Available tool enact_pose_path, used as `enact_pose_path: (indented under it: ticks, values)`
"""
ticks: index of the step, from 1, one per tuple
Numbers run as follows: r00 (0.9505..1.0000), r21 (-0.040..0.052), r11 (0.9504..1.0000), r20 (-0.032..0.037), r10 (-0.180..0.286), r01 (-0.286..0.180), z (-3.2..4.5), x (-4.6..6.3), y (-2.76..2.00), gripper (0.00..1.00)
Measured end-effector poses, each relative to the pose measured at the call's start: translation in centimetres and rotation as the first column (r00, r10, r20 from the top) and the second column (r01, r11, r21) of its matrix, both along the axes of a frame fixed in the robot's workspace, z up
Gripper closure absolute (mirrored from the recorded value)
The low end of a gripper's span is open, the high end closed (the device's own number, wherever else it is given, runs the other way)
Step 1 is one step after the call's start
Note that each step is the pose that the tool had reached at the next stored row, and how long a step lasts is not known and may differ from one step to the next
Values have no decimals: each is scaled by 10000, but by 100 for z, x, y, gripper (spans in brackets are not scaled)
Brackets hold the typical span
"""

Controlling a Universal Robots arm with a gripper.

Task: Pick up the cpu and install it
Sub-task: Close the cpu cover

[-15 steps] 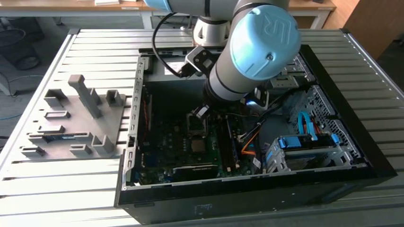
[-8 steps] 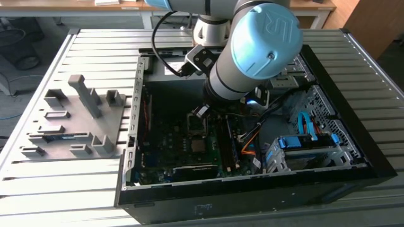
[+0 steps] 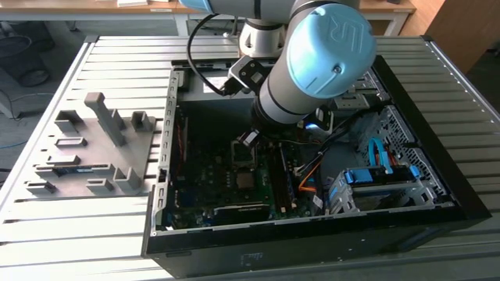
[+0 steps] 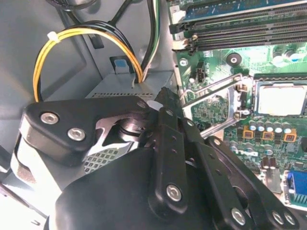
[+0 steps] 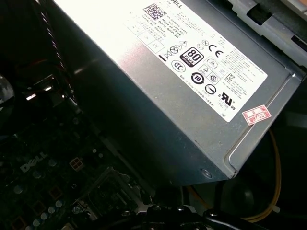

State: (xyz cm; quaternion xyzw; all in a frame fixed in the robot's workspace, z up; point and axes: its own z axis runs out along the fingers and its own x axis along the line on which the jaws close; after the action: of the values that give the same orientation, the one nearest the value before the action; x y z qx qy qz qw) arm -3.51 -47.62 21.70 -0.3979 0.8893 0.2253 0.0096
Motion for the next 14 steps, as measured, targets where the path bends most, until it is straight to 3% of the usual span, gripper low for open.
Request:
enact_pose_path:
  ticks: [14]
  values:
    - [9999,-3,9999,-1,145,-145,36,0,-9,90]
